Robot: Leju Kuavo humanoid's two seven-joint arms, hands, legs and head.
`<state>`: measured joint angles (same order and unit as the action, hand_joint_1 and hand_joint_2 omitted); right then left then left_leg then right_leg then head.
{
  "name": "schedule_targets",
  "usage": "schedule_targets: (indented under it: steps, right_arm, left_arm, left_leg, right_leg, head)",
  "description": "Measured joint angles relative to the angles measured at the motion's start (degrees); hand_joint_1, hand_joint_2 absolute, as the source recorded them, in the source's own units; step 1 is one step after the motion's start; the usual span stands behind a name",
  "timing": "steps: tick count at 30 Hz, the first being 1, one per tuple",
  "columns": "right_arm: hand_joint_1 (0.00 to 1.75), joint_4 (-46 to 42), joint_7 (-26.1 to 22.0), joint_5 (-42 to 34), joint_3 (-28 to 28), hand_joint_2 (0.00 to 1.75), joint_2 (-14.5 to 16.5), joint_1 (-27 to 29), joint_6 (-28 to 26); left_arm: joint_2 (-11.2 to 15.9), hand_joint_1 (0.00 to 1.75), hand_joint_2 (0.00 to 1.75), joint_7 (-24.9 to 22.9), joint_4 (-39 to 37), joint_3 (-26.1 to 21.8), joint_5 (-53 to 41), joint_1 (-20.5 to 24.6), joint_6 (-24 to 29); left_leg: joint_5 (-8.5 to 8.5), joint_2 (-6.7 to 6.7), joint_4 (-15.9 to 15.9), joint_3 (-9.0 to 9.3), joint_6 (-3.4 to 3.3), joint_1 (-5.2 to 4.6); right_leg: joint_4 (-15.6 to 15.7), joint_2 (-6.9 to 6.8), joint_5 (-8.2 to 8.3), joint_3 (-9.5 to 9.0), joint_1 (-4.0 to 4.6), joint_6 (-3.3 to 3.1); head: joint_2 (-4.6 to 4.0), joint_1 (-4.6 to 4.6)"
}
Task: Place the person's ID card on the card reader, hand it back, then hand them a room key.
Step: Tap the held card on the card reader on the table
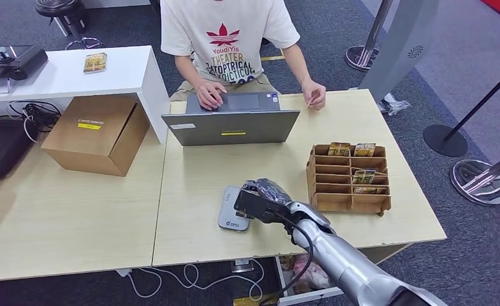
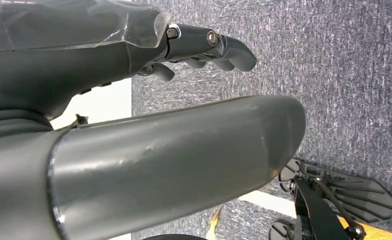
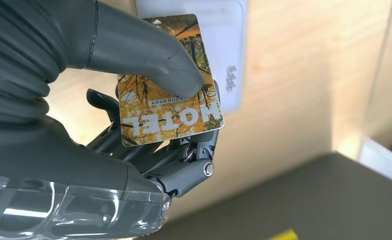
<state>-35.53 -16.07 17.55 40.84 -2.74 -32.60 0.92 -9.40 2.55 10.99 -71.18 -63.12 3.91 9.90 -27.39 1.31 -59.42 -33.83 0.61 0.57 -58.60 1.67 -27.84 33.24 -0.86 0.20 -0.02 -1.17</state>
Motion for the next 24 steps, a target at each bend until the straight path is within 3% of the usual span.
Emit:
schedule_targets:
  steps: [24]
  right_arm:
    - [1.75,8.7,2.0,0.9,5.1,1.75,6.7,-2.3,4.2]
  left_arm:
    - [-0.2,0.0,0.0,-0.8,0.0,0.2,-0.7,0.4,0.5]
  left_leg:
    - [0.01,-0.04,0.0,0.02,0.0,0.01]
  right_leg:
    - [0.0,0.03,0.01,0.0,0.01,0.0]
  head:
    - [0.0,-0.01]
